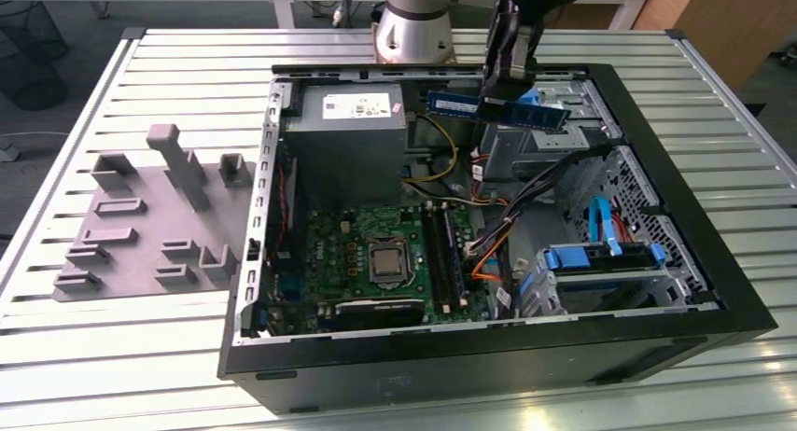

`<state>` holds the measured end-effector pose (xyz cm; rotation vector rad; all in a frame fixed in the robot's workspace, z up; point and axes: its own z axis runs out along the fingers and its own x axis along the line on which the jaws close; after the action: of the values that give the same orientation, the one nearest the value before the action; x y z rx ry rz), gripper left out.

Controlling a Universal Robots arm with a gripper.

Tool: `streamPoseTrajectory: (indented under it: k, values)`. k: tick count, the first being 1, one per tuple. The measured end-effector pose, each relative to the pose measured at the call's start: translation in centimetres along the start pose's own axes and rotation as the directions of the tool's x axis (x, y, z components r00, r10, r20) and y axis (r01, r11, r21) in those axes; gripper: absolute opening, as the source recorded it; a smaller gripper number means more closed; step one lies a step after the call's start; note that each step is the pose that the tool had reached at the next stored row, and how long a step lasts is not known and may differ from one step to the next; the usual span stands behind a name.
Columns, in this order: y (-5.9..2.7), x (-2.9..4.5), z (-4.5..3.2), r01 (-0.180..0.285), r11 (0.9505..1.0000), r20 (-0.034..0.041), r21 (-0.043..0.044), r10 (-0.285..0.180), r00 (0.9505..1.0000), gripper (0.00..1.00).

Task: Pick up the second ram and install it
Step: 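Insert the second ram into the second slot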

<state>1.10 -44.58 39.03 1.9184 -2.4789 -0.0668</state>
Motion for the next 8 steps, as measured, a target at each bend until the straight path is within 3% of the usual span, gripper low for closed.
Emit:
streamPoseTrajectory:
  k: [3,8]
  values:
    - [0.0,0.0,0.0,-0.025,0.9997,0.0009,0.0005,0.025,0.9997,0.14]
    - [0.0,0.0,0.0,-0.026,0.9997,0.0009,0.0005,0.026,0.9997,0.14]
